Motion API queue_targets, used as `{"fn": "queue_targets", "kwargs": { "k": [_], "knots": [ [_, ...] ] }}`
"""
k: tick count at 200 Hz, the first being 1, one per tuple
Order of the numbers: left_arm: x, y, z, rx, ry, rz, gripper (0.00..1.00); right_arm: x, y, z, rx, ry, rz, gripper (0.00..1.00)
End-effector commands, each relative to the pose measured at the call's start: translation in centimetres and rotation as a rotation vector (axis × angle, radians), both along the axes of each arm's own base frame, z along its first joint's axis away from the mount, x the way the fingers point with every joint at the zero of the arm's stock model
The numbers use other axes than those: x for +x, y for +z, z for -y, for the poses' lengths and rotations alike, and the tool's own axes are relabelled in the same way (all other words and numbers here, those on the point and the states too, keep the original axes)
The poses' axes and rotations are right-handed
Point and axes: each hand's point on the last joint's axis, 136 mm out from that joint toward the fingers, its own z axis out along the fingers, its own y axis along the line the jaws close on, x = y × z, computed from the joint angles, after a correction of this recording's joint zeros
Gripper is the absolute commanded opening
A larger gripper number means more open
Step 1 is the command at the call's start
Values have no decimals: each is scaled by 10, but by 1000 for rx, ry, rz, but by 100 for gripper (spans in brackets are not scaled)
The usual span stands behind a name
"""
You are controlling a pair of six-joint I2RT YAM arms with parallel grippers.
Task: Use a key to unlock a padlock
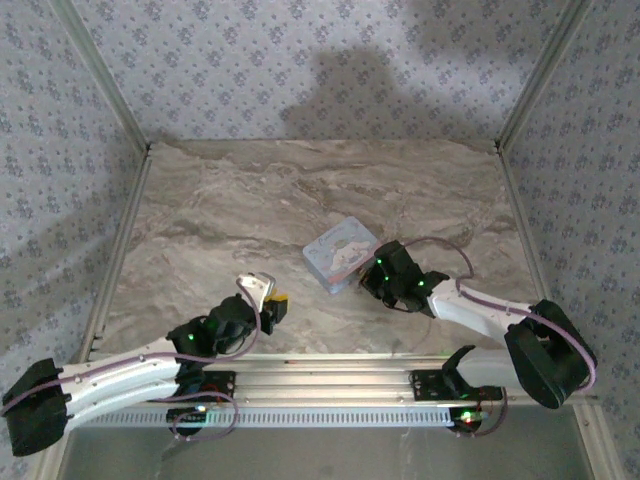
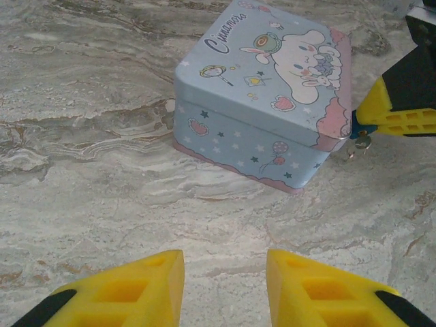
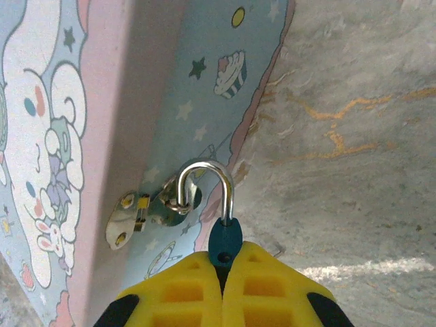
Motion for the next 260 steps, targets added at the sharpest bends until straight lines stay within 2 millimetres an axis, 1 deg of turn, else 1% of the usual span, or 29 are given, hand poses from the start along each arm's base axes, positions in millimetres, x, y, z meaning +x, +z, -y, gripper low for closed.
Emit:
{"fn": "queue_targets", "kwargs": {
  "k": [1,39,60,73,92,113,127,148,157,174,183,199,218,226,231,240,250,260],
  "knots": [
    [2,3,-2,16,2,16,37,12,6,1,1,-60,32,0],
    [-1,2,-1,44,-17,7,37,16,1,2,0,-91,32,0],
    [-3,2,-2,54,-26,0,38,19,4,3,-6,-104,42,0],
    [-4,2,-2,61,-30,-5,40,20,6,6,-19,-111,48,0],
    [-5,2,-3,76,-32,-21,44,22,10,10,-30,-125,60,0],
    [-6,3,-6,94,-24,-51,53,22,16,14,-37,-138,78,0],
    [-6,5,-10,107,1,-82,61,23,22,19,-42,-150,89,0],
    [-4,8,-23,130,80,-142,82,21,34,24,-50,-145,119,0],
    [-3,9,-32,133,134,-182,97,20,41,25,-58,-131,137,0],
    [0,6,-54,131,263,-283,98,16,55,24,-79,-80,175,0],
    [0,4,-61,118,301,-338,98,14,63,20,-90,-41,192,0],
    [-1,1,-71,91,343,-417,98,12,75,5,-115,48,210,0],
    [-3,-4,-81,71,396,-472,98,10,88,-29,-140,183,229,0],
    [-4,-5,-85,69,417,-482,98,8,92,-47,-144,246,235,0],
    [-4,-6,-87,71,426,-487,98,8,92,-58,-151,285,232,0],
    [-5,-8,-91,71,440,-494,98,4,94,-84,-151,370,233,0],
    [-7,-10,-95,78,456,-504,98,0,91,-110,-155,452,221,0],
    [-8,-11,-97,81,466,-510,98,-5,84,-137,-152,526,202,0]
  ]
}}
